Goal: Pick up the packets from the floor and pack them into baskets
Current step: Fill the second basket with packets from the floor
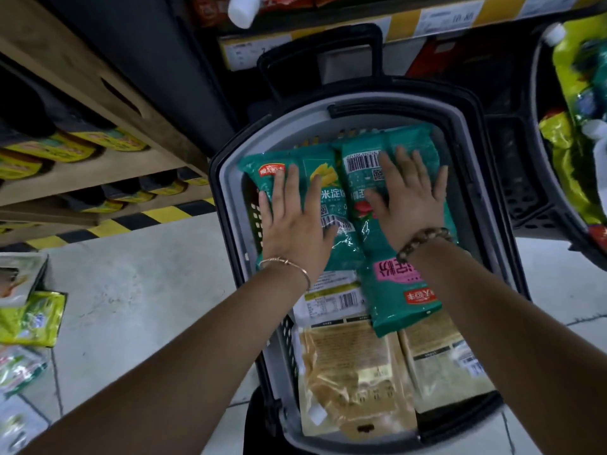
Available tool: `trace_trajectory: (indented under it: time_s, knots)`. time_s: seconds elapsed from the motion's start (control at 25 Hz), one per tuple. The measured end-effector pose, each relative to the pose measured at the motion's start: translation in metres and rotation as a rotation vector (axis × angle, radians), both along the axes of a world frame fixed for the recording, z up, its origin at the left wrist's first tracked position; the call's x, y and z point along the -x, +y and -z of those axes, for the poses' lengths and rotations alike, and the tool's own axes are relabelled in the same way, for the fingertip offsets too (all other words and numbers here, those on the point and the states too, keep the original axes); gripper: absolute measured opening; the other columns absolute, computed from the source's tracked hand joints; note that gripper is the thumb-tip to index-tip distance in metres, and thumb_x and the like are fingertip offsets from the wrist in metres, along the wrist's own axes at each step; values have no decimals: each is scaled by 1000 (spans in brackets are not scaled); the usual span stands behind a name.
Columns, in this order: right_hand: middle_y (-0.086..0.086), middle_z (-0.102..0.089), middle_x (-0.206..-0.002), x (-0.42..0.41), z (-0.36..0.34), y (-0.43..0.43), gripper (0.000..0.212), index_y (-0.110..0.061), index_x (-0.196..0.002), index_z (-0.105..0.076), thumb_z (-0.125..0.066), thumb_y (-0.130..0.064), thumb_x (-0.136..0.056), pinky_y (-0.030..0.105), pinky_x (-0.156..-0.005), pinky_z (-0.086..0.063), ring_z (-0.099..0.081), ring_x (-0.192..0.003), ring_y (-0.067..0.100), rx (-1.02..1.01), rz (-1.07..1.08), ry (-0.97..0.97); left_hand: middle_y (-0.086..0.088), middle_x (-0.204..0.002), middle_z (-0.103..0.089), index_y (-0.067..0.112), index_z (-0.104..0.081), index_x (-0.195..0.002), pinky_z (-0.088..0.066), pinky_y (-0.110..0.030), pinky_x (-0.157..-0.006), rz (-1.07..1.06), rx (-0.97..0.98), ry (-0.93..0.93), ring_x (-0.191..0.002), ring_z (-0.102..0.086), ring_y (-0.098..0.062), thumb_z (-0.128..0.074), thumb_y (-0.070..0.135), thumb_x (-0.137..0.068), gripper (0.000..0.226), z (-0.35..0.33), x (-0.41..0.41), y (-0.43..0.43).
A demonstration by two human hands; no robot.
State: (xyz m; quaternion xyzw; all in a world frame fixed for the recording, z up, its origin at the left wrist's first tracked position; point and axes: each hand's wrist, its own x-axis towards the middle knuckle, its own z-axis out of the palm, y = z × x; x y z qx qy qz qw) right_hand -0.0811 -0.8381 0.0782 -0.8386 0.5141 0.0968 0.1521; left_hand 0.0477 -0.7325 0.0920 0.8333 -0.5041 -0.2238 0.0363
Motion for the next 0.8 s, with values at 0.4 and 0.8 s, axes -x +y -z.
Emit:
trace_trajectory:
  time_s: [0.4, 0.8]
  knots:
    - [3, 24, -155, -7, 29, 5, 62, -29, -146, 19, -11, -52, -97, 47, -114, 14, 20, -143, 23, -79, -29, 180, -13, -146, 39, 19, 32, -140, 16, -58, -107, 116, -318, -25, -136, 34, -33, -8, 67, -89, 80, 40, -5, -19]
    - [1, 11, -158, -36, -5, -5, 63, -28, -150, 3, -26, -49, -98, 50, -116, 4, 7, -146, 21, -217, 16, 274, -8, -156, -17, 21, -22, -148, -21, -42, -116, -17, -21, 259, -143, -17, -27, -46, 34, -94, 60, -1, -40, -3]
